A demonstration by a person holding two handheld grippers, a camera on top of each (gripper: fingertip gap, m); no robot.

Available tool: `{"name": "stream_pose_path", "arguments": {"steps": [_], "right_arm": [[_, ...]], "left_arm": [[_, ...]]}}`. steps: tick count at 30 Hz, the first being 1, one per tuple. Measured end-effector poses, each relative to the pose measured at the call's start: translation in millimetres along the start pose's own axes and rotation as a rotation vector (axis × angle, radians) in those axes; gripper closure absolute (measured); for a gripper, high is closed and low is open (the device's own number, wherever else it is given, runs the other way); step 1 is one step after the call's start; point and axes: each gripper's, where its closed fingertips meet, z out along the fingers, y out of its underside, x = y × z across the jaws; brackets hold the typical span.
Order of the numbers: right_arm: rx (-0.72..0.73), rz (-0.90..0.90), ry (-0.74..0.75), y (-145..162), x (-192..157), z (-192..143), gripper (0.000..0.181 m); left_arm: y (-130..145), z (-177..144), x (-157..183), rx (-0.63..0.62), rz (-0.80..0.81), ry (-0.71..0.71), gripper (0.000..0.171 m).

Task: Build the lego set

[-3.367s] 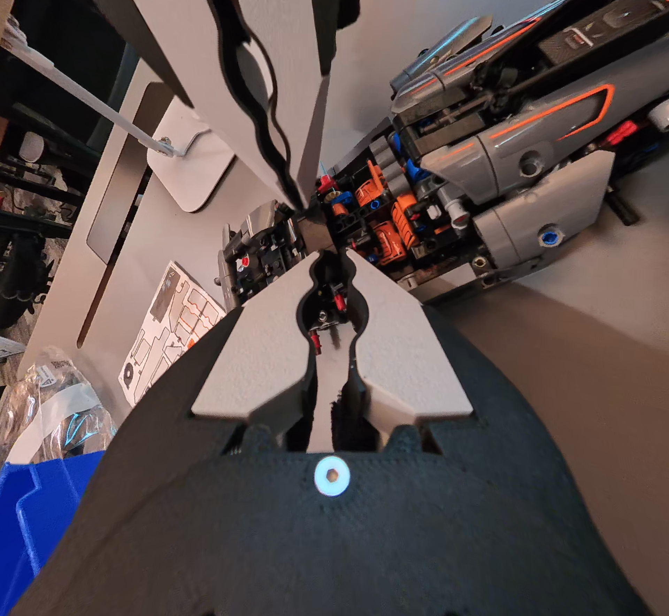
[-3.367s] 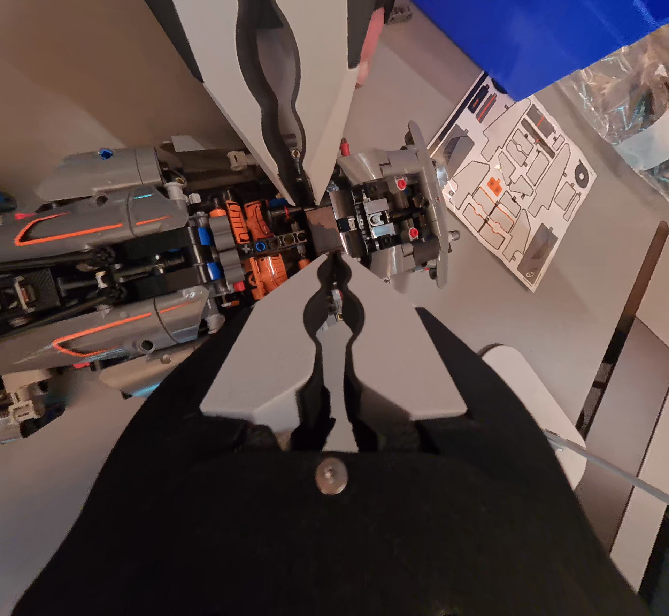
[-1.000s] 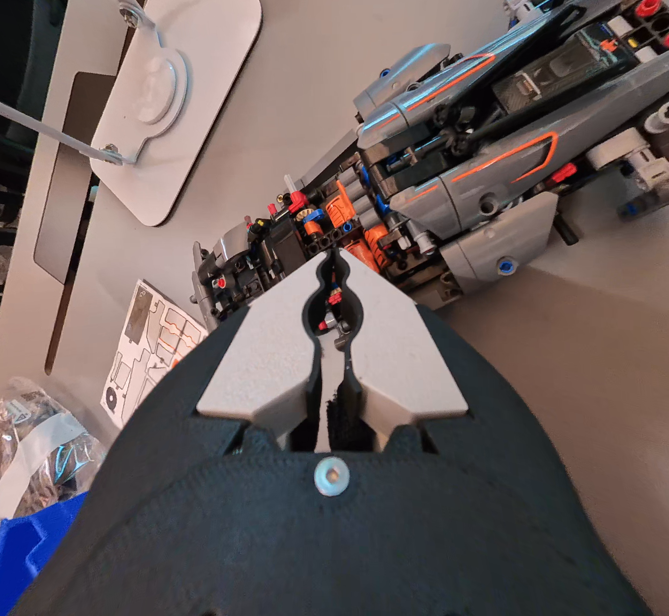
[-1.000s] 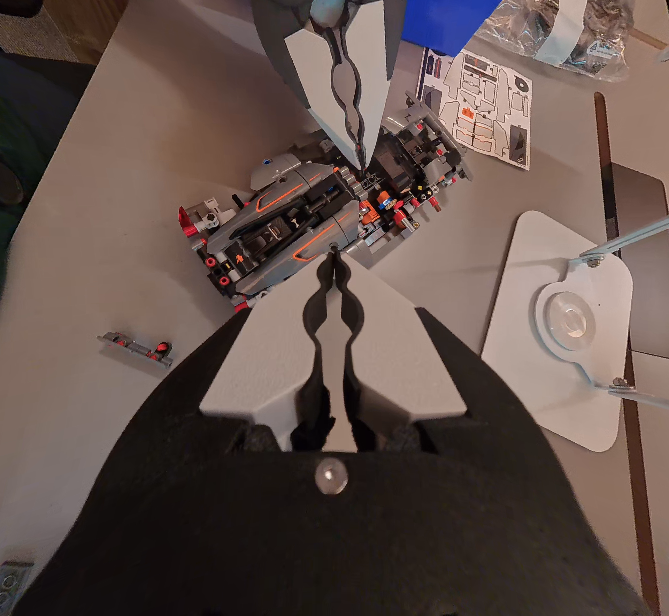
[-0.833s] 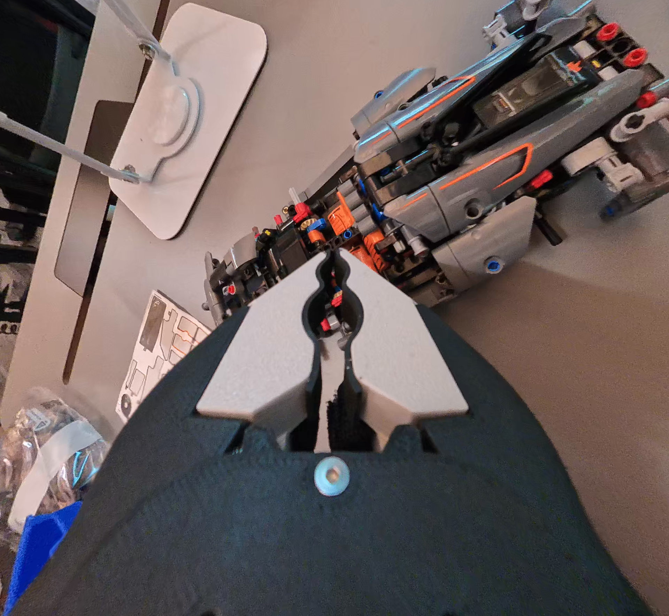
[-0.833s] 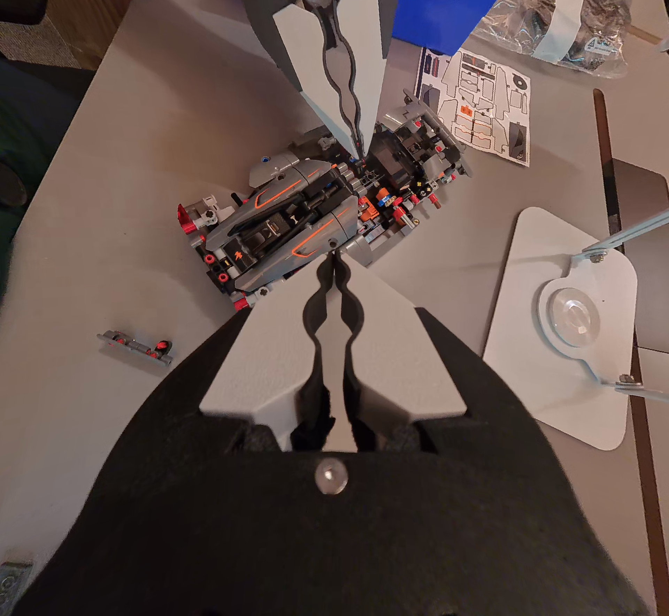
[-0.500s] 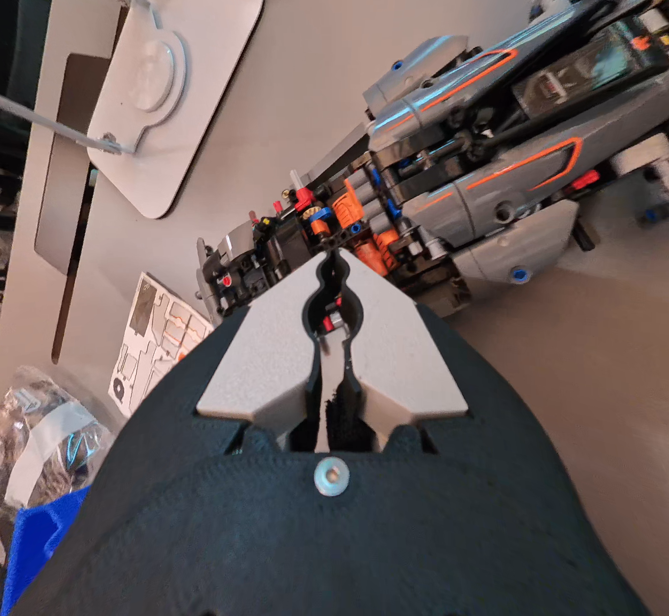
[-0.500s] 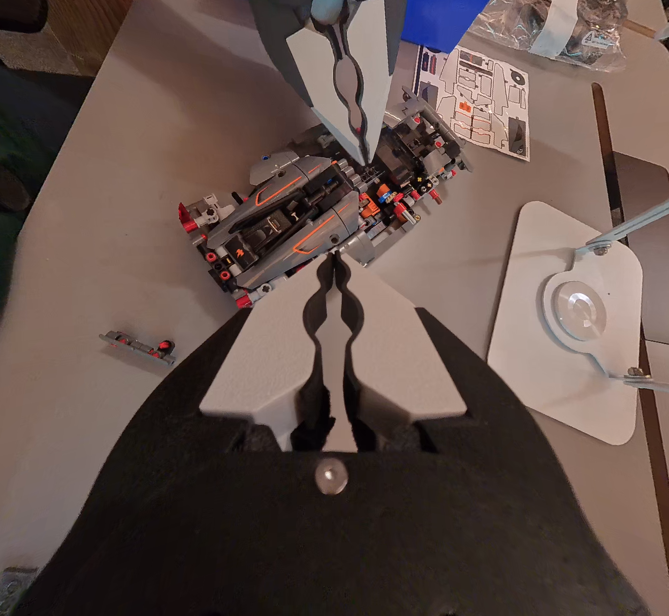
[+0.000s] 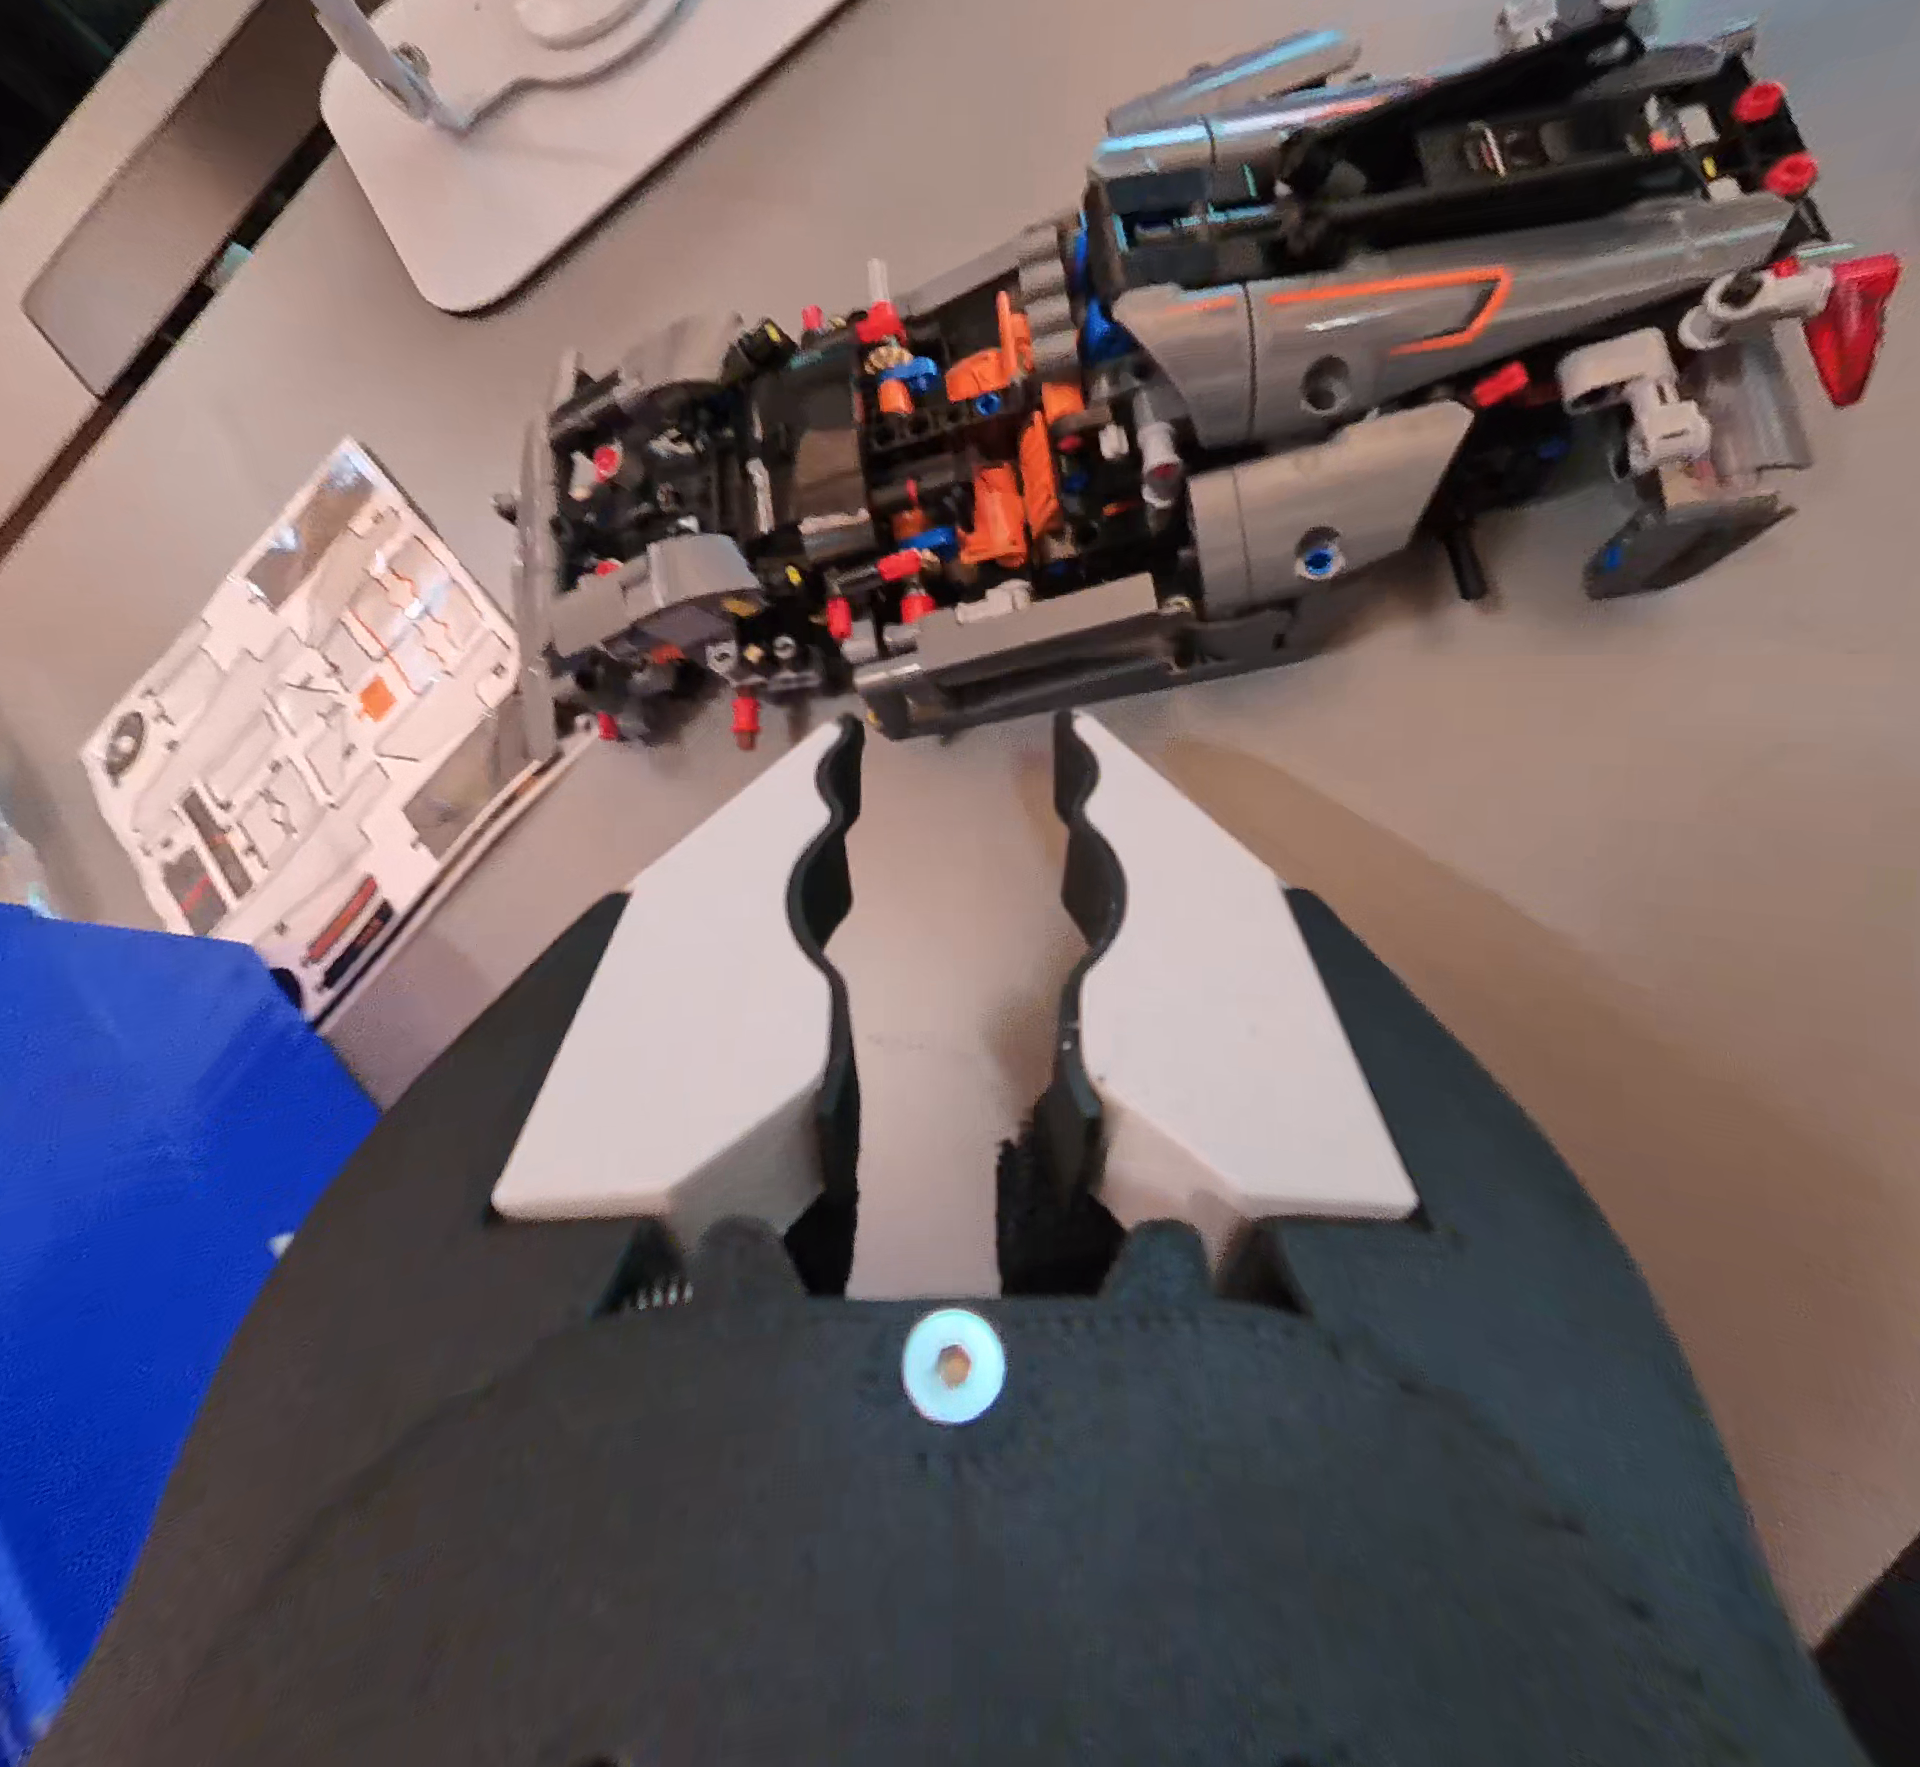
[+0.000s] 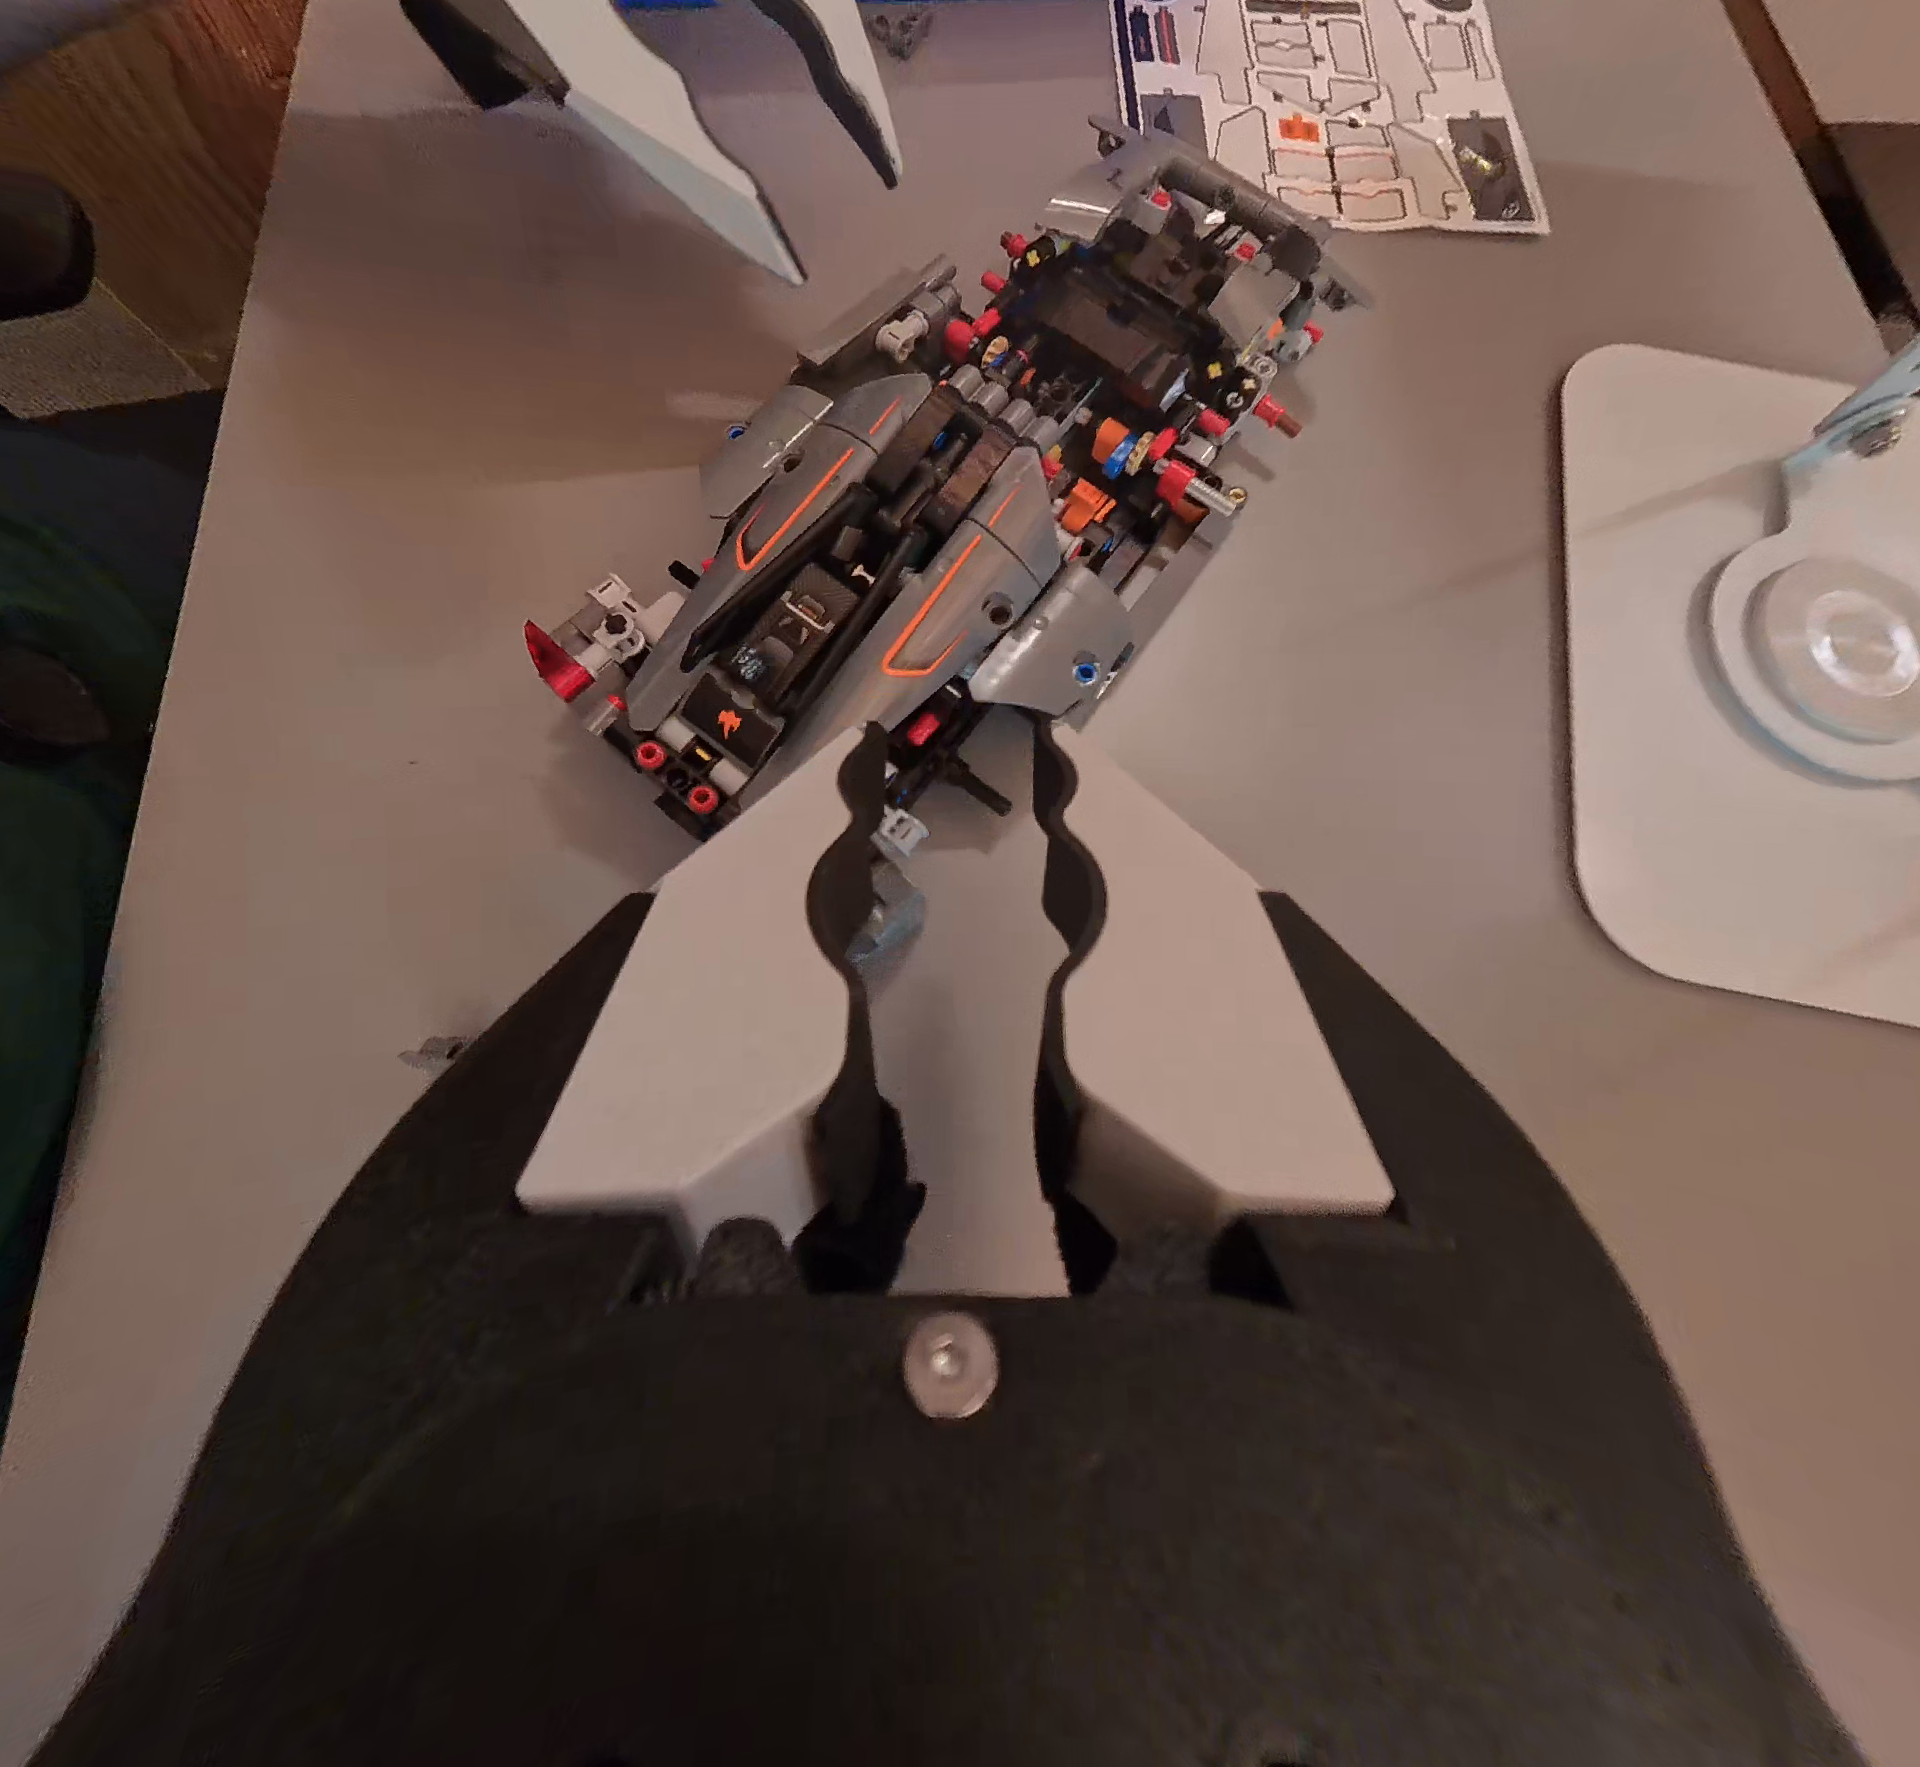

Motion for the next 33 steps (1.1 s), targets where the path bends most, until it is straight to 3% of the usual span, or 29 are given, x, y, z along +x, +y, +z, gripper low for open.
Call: {"name": "stream_pose_path", "arguments": {"steps": [7, 13, 21, 26, 33], "right_arm": [[-0.015, 0.061, 0.031, 8.3, -8.2, 4.4, 0.151], [-0.023, 0.085, 0.041, 13.4, -13.0, 1.4, 0.15], [-0.008, 0.123, 0.06, 23.6, -10.1, -11.0, 0.152], [0.035, 0.124, 0.087, 2.2, 22.0, -1.1, 0.169], [0.001, 0.059, 0.078, -16.9, 69.7, 54.7, 0.177]], "left_arm": [[7.7, 12.9, 10.2, 0.025, -0.113, 0.012, 0.101], [6.3, 26.6, 9.9, 0.026, -0.133, 0.058, 0.103], [3.8, 21.9, 14.7, 0.053, -0.132, 0.07, 0.099], [8.1, 20.0, 7.1, 0.052, -0.175, 0.022, 0.122], [13.2, 27.1, -8.5, 0.046, -0.188, -0.091, 0.161]]}}
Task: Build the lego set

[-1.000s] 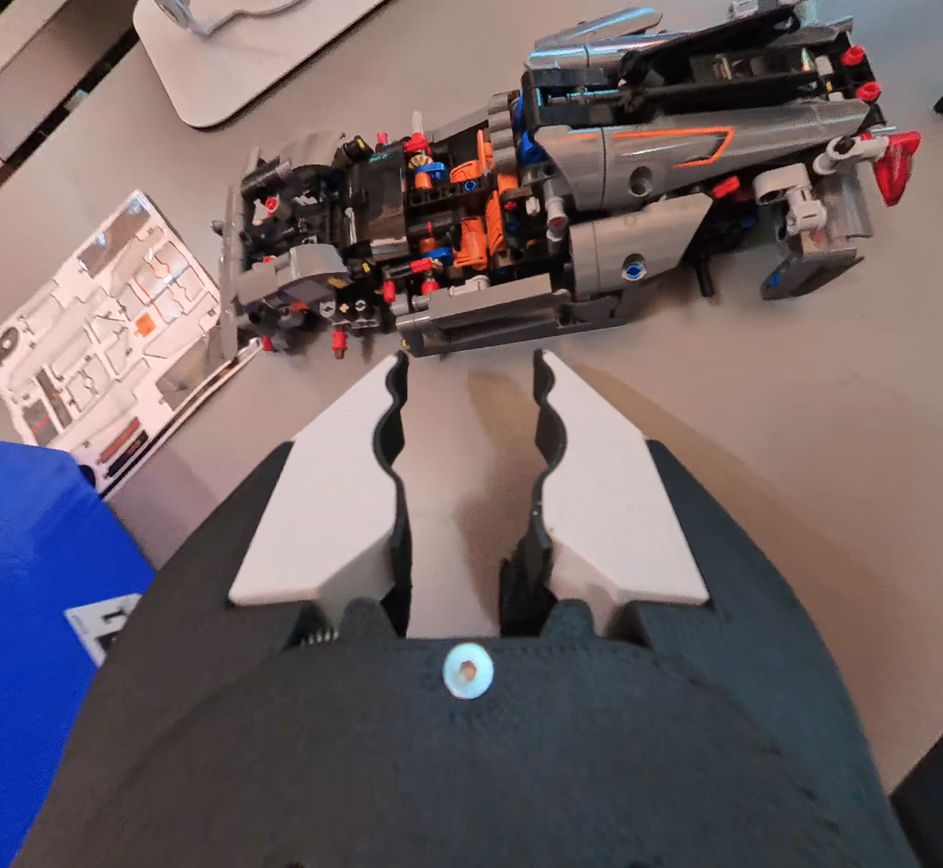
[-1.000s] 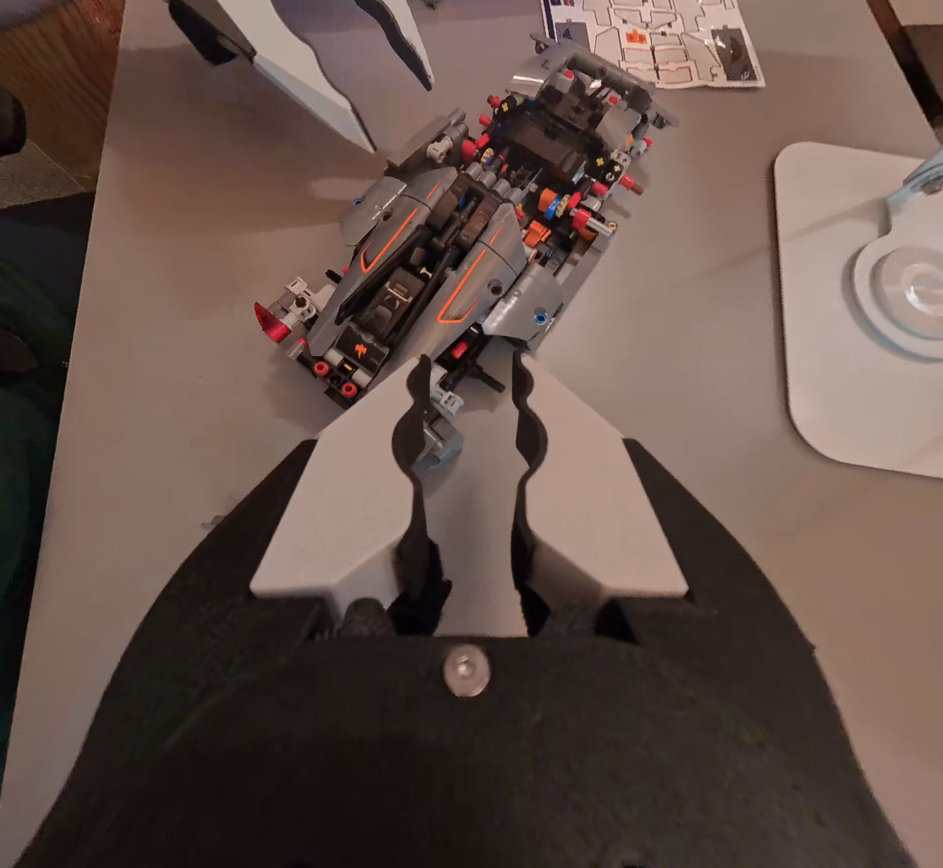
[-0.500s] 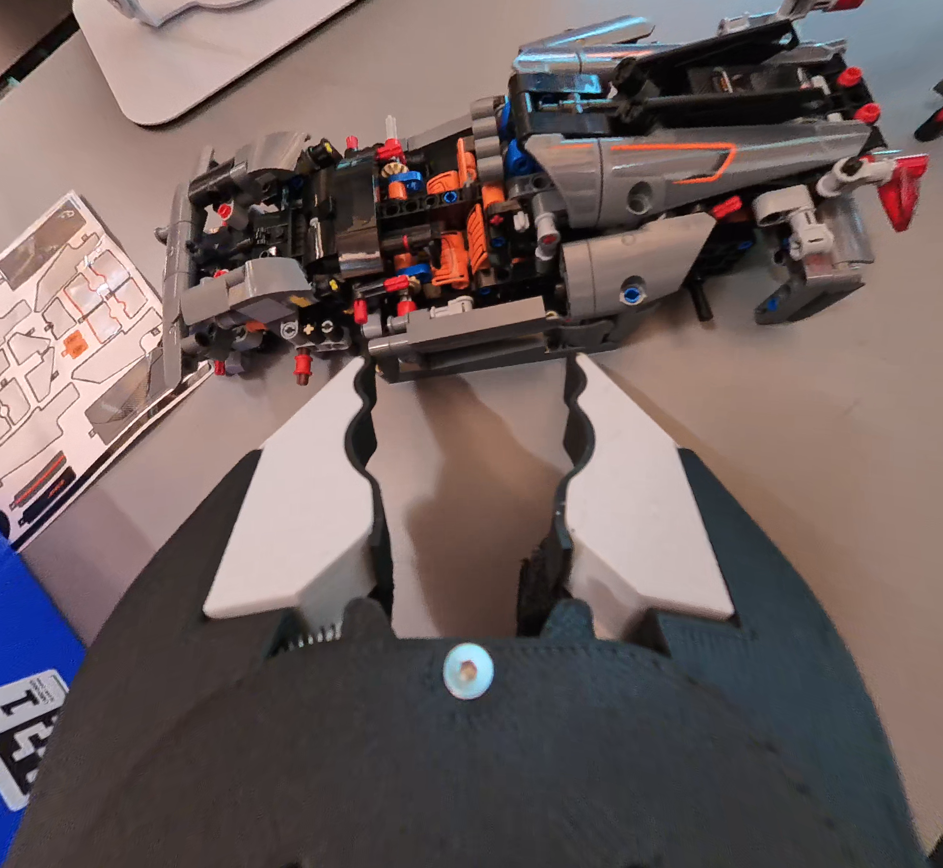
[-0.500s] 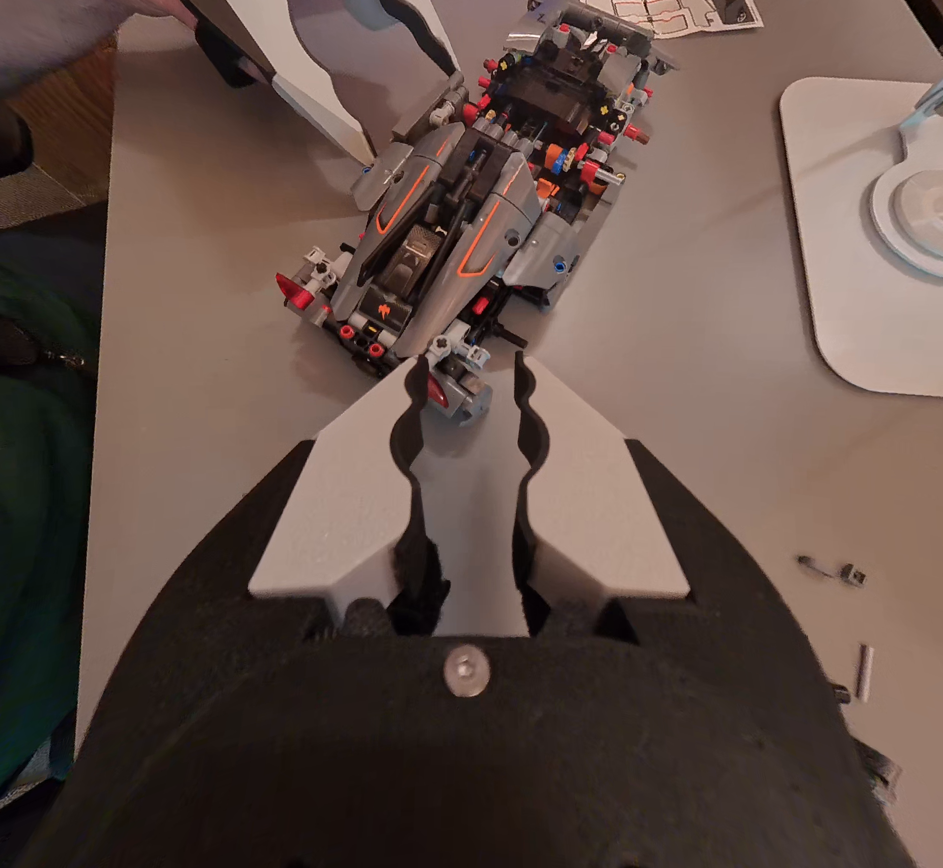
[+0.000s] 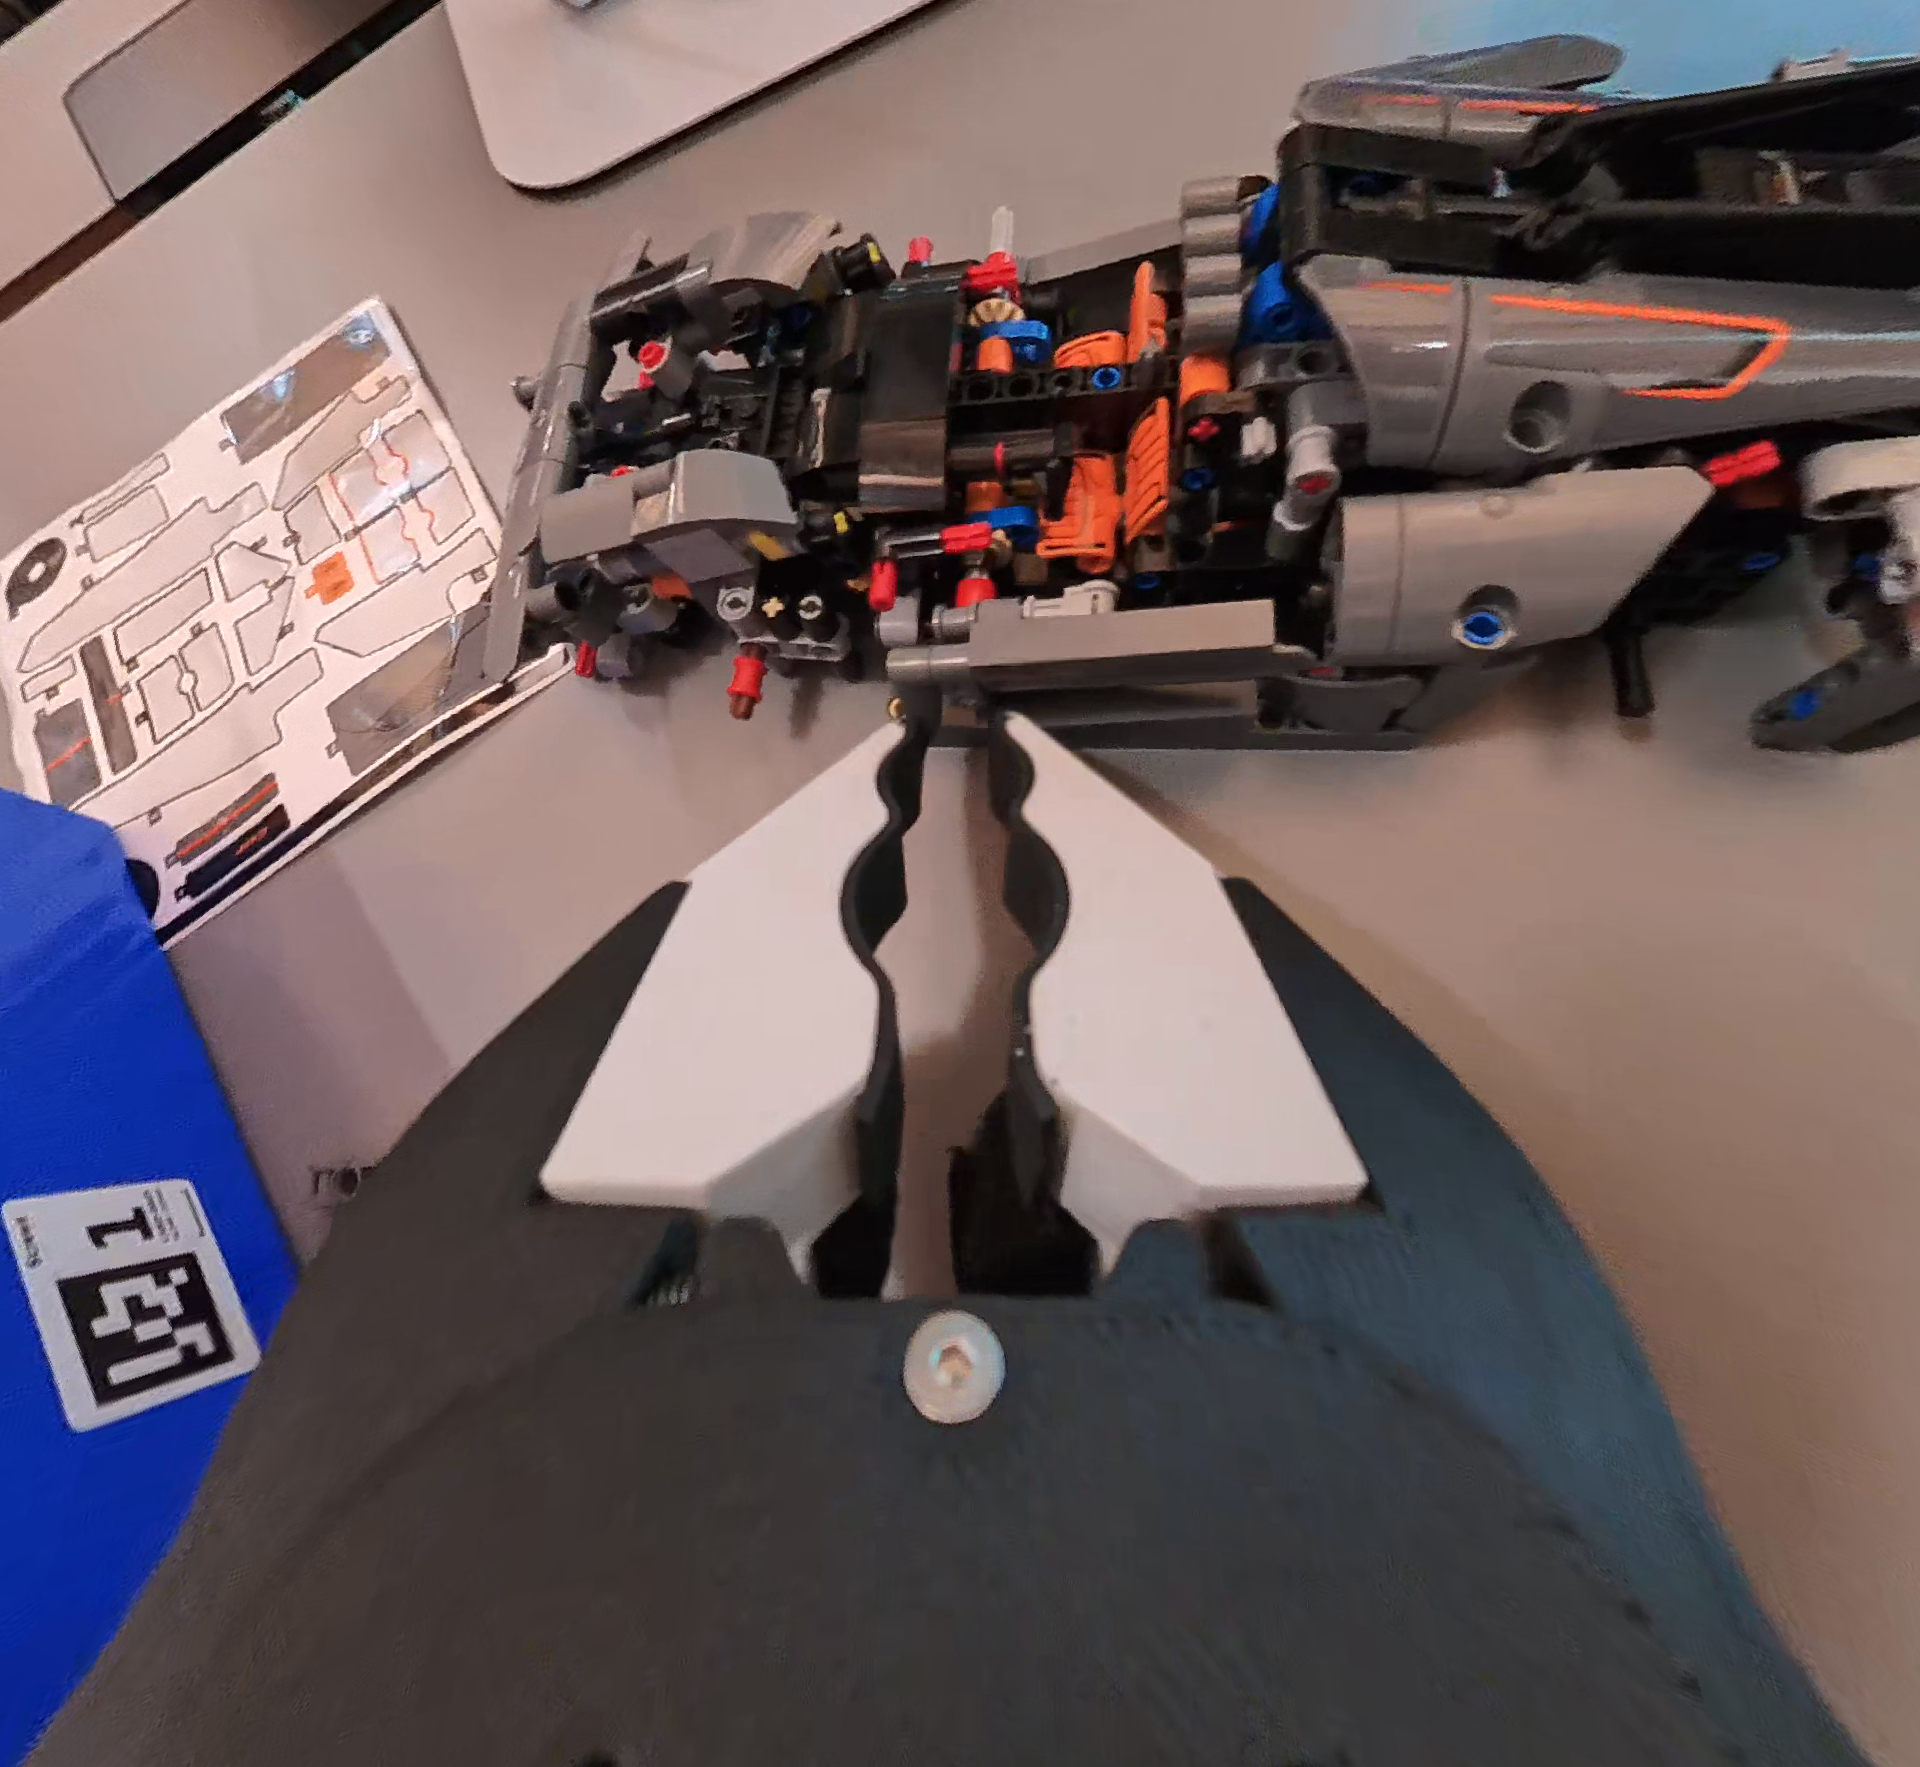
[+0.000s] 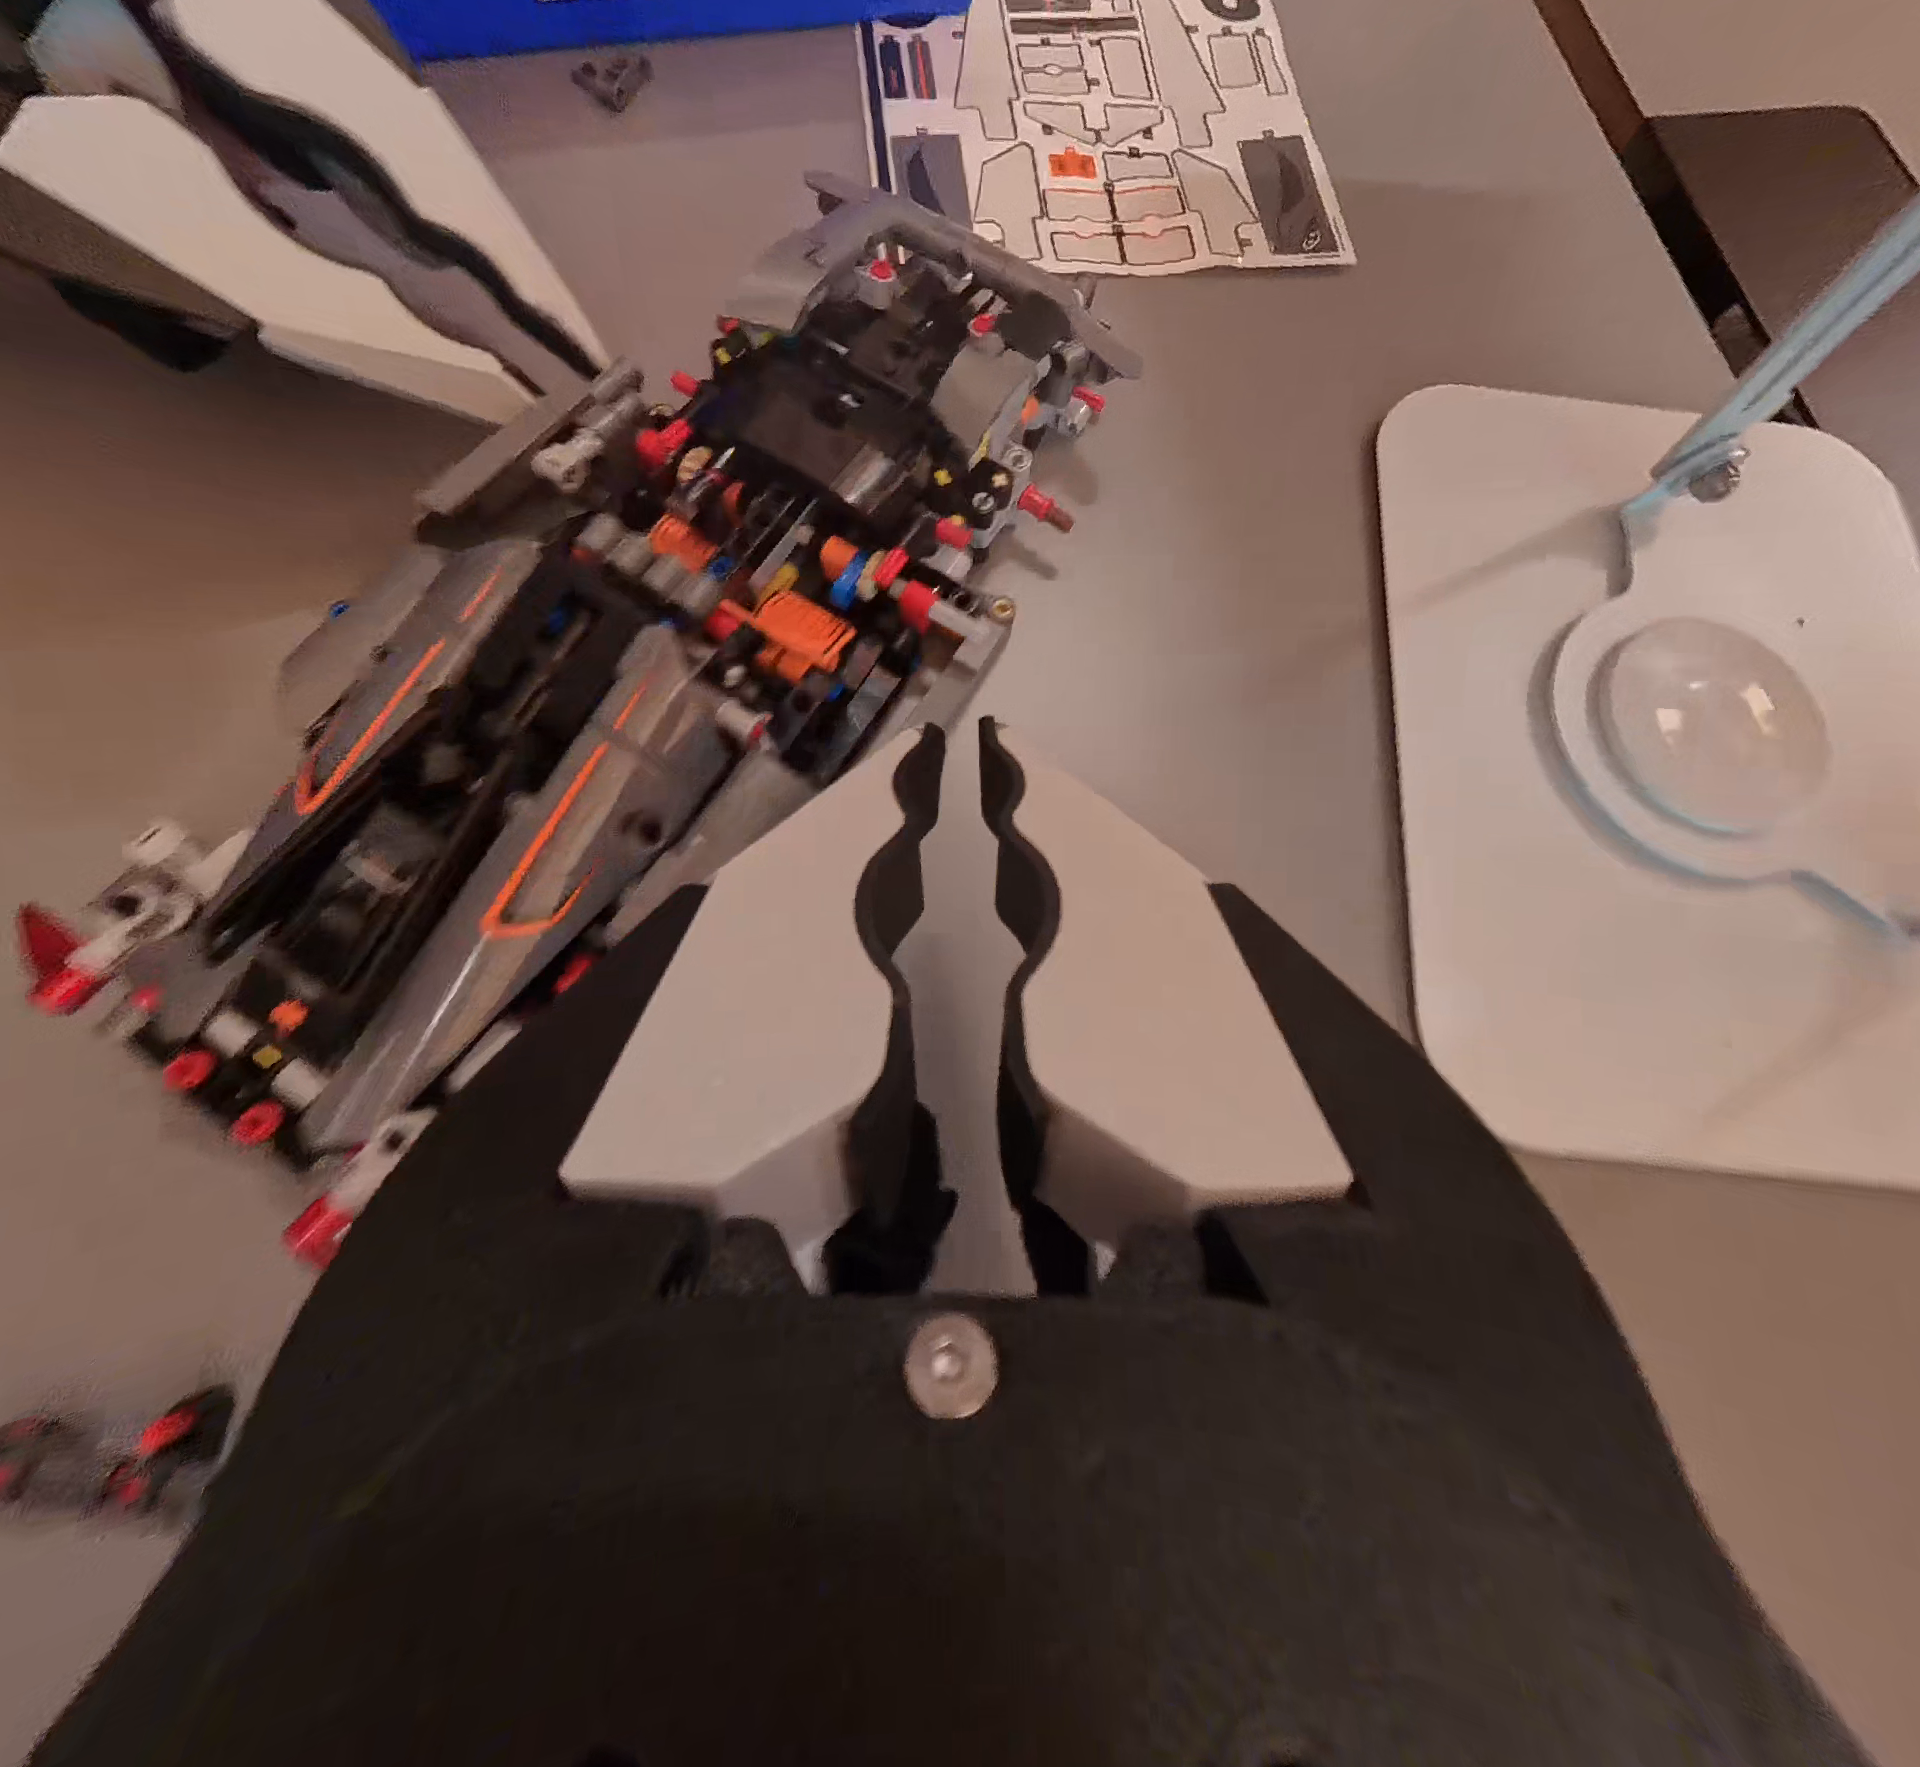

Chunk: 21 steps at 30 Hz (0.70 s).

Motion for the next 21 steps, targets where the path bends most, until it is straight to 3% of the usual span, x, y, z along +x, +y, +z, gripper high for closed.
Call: {"name": "stream_pose_path", "arguments": {"steps": [5, 11, 15, 16, 19, 21], "right_arm": [[-0.053, -0.015, -0.01, 6.3, 21.7, 42.4, 0.181], [-0.061, -0.074, -0.115, 8.5, 9.0, 61.4, 0.181], [-0.06, -0.055, -0.131, 11.2, 6.5, 58.0, 0.178], [-0.052, -0.065, -0.128, 11.5, 6.2, 56.0, 0.178], [-0.046, -0.064, -0.122, 16.1, 5.9, 53.2, 0.177], [-0.044, -0.045, -0.122, 19.9, 7.1, 54.6, 0.177]], "left_arm": [[1.3, 2.6, -0.8, 0.005, -0.026, -0.005, 0.158], [2.2, 5.6, -3.7, 0.008, -0.045, -0.024, 0.157], [-6.8, -3.4, 3.4, 0.074, -0.064, 0.027, 0.129], [-10.3, -7.0, 8.2, 0.102, -0.049, 0.043, 0.119], [-14.4, -11.7, 15.5, 0.125, 0.094, -0.004, 0.109], [-19.2, -11.4, 17.5, 0.127, 0.226, -0.071, 0.114]]}}
